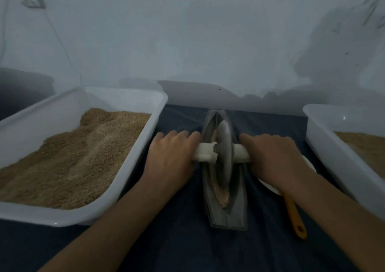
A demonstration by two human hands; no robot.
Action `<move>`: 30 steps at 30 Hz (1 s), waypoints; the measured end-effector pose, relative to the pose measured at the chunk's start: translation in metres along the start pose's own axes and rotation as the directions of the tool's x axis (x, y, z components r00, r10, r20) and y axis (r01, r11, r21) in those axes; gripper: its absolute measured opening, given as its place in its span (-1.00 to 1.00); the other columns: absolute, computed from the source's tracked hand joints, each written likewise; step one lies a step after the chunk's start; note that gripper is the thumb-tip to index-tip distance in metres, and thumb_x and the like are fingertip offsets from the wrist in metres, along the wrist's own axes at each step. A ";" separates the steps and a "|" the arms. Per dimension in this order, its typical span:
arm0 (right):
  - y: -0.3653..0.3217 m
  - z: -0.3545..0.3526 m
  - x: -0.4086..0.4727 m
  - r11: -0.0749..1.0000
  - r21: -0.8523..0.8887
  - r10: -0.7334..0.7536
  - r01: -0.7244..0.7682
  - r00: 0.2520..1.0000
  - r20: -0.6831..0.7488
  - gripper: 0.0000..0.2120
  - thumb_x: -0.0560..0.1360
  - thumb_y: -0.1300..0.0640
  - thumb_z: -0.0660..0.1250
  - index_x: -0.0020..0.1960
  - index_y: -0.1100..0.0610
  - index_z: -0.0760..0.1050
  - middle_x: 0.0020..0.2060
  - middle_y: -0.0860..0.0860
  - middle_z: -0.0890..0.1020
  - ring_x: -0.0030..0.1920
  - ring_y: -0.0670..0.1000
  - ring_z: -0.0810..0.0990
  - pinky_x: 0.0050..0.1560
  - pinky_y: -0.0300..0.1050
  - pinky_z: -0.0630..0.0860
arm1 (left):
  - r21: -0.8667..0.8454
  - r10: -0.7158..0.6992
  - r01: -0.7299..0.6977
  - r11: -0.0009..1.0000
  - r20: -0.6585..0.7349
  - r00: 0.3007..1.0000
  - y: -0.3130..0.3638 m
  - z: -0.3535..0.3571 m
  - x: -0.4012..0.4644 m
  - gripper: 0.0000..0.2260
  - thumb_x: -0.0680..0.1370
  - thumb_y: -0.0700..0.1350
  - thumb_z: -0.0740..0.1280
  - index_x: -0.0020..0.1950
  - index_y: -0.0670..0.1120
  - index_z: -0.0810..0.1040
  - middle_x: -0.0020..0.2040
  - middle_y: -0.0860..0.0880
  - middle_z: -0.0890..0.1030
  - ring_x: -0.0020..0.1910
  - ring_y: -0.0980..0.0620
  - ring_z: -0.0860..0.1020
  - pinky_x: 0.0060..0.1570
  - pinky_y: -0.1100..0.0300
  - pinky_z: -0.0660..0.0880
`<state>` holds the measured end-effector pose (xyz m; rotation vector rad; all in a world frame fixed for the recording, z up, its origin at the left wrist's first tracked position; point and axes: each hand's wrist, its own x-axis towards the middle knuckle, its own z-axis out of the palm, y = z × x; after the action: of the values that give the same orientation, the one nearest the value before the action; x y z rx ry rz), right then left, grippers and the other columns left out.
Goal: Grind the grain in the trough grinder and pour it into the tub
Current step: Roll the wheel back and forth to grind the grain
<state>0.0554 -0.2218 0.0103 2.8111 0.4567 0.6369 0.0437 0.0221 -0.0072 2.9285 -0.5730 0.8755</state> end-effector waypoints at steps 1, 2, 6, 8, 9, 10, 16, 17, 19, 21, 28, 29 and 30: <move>-0.003 -0.003 -0.007 0.998 -0.037 -0.042 0.041 0.998 -0.047 -0.49 0.33 0.03 0.47 -0.14 -0.11 0.08 -0.41 -0.11 0.34 -0.43 0.03 0.25 -0.40 -0.14 -0.02 | -0.003 0.006 -0.006 1.000 -0.001 1.000 -0.001 -0.002 -0.007 -0.66 0.33 -0.04 0.53 -0.09 0.06 0.38 -0.18 0.04 0.56 -0.20 -0.09 0.57 -0.23 0.07 0.34; -0.005 -0.006 -0.012 0.996 -0.065 -0.073 0.067 0.993 -0.091 -0.41 0.23 0.03 0.54 -0.14 -0.10 0.08 -0.44 -0.11 0.36 -0.46 0.03 0.20 -0.39 -0.18 -0.09 | -0.010 0.001 -0.001 1.000 0.011 1.000 -0.002 -0.002 -0.013 -0.66 0.33 -0.04 0.53 -0.10 0.06 0.39 -0.19 0.05 0.56 -0.22 -0.08 0.57 -0.25 0.09 0.34; -0.006 -0.001 0.002 0.998 -0.013 -0.063 0.062 0.995 -0.073 -0.49 0.29 0.04 0.50 -0.12 -0.10 0.12 -0.35 -0.06 0.54 -0.44 0.07 0.34 -0.40 -0.17 0.03 | -0.010 -0.048 0.049 0.999 0.062 0.997 -0.004 0.012 -0.002 -0.68 0.40 -0.02 0.50 -0.10 0.07 0.34 -0.17 0.05 0.56 -0.22 -0.05 0.58 -0.27 0.11 0.38; -0.003 0.008 0.023 0.999 0.015 0.031 -0.031 0.999 0.017 -0.67 0.44 0.02 0.41 -0.07 -0.08 0.23 -0.18 -0.01 0.61 -0.23 0.14 0.56 -0.28 -0.05 0.25 | 0.028 -0.083 0.082 0.996 0.041 0.996 -0.005 0.021 0.019 -0.75 0.44 -0.06 0.45 -0.07 0.05 0.38 -0.14 0.01 0.58 -0.19 -0.08 0.59 -0.26 0.09 0.39; -0.001 0.012 0.033 0.998 0.028 0.058 -0.059 0.998 0.030 -0.72 0.46 0.02 0.41 -0.02 -0.05 0.30 -0.12 0.01 0.63 -0.14 0.16 0.60 -0.22 -0.02 0.30 | 0.053 -0.105 0.104 0.993 0.026 0.994 -0.006 0.026 0.030 -0.80 0.46 -0.08 0.42 -0.05 0.04 0.40 -0.12 0.00 0.59 -0.17 -0.09 0.60 -0.26 0.09 0.37; 0.001 0.014 0.042 0.995 0.049 0.080 -0.083 0.996 0.047 -0.74 0.47 0.01 0.43 0.03 -0.03 0.36 -0.08 0.04 0.63 -0.09 0.18 0.61 -0.18 0.00 0.32 | 0.078 -0.131 0.129 0.988 0.015 0.991 -0.006 0.030 0.041 -0.83 0.49 -0.10 0.39 -0.04 0.03 0.41 -0.12 -0.01 0.58 -0.16 -0.10 0.59 -0.25 0.08 0.34; -0.003 0.012 0.041 0.995 0.050 0.086 -0.085 0.996 -0.006 -0.70 0.47 0.03 0.45 0.08 0.02 0.38 -0.09 0.03 0.63 -0.12 0.15 0.61 -0.22 -0.02 0.32 | 0.068 -0.152 0.151 0.986 0.015 0.988 -0.003 0.028 0.043 -0.86 0.53 -0.12 0.35 0.01 0.02 0.42 -0.07 0.00 0.59 -0.11 -0.09 0.58 -0.19 0.06 0.40; -0.005 0.010 0.030 0.997 0.050 0.066 -0.065 0.998 -0.022 -0.70 0.46 0.03 0.44 0.07 0.01 0.37 -0.11 0.01 0.62 -0.14 0.13 0.62 -0.25 -0.04 0.32 | 0.052 -0.128 0.127 0.991 0.016 0.992 -0.001 0.022 0.032 -0.82 0.51 -0.12 0.38 0.02 0.03 0.41 -0.08 0.00 0.59 -0.12 -0.09 0.57 -0.18 0.05 0.42; -0.007 0.002 0.006 0.998 0.065 0.009 -0.005 0.998 -0.058 -0.70 0.43 0.05 0.45 0.04 -0.01 0.36 -0.17 -0.03 0.60 -0.22 0.09 0.60 -0.32 -0.08 0.30 | 0.032 -0.064 0.064 0.997 0.014 0.998 0.001 0.010 0.006 -0.73 0.44 -0.12 0.42 0.04 0.03 0.40 -0.08 -0.01 0.56 -0.13 -0.11 0.54 -0.18 0.03 0.41; -0.007 -0.009 -0.015 0.997 0.047 -0.055 0.060 0.994 -0.091 -0.64 0.35 0.06 0.50 0.00 0.00 0.36 -0.25 -0.03 0.58 -0.32 0.07 0.57 -0.38 -0.12 0.25 | 0.038 -0.015 0.015 0.999 -0.001 1.000 0.001 -0.002 -0.017 -0.67 0.38 -0.14 0.44 0.06 0.02 0.39 -0.10 -0.01 0.52 -0.16 -0.12 0.50 -0.20 0.02 0.36; -0.014 -0.009 -0.002 0.999 -0.035 -0.040 0.039 0.998 -0.053 -0.66 0.33 0.09 0.53 -0.02 0.02 0.41 -0.26 0.00 0.59 -0.34 0.10 0.57 -0.40 -0.15 0.09 | 0.108 -0.098 0.089 0.990 0.078 0.992 0.001 0.003 -0.016 -0.61 0.42 -0.14 0.48 0.08 0.04 0.34 -0.05 -0.01 0.52 -0.13 -0.10 0.53 -0.23 0.05 0.31; -0.011 -0.002 0.008 1.000 0.007 0.004 -0.004 1.000 -0.004 -0.71 0.42 0.06 0.47 0.02 0.00 0.39 -0.18 -0.02 0.61 -0.24 0.11 0.60 -0.36 -0.11 0.21 | 0.145 -0.111 0.100 0.984 0.066 0.992 0.002 0.007 -0.003 -0.63 0.42 -0.15 0.47 0.08 0.03 0.35 -0.04 -0.02 0.52 -0.11 -0.11 0.54 -0.22 0.06 0.30; -0.007 0.005 0.019 0.997 0.049 0.057 -0.059 0.997 0.044 -0.74 0.48 0.04 0.42 0.06 -0.01 0.38 -0.11 -0.01 0.61 -0.16 0.12 0.61 -0.28 -0.06 0.31 | 0.178 -0.122 0.112 0.978 0.047 0.991 0.004 0.011 0.013 -0.65 0.43 -0.17 0.46 0.08 0.01 0.37 -0.04 -0.04 0.52 -0.10 -0.12 0.54 -0.20 0.05 0.31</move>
<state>0.0720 -0.2092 0.0115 2.8895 0.3895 0.5832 0.0581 0.0128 -0.0093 3.1150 -0.3365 0.8725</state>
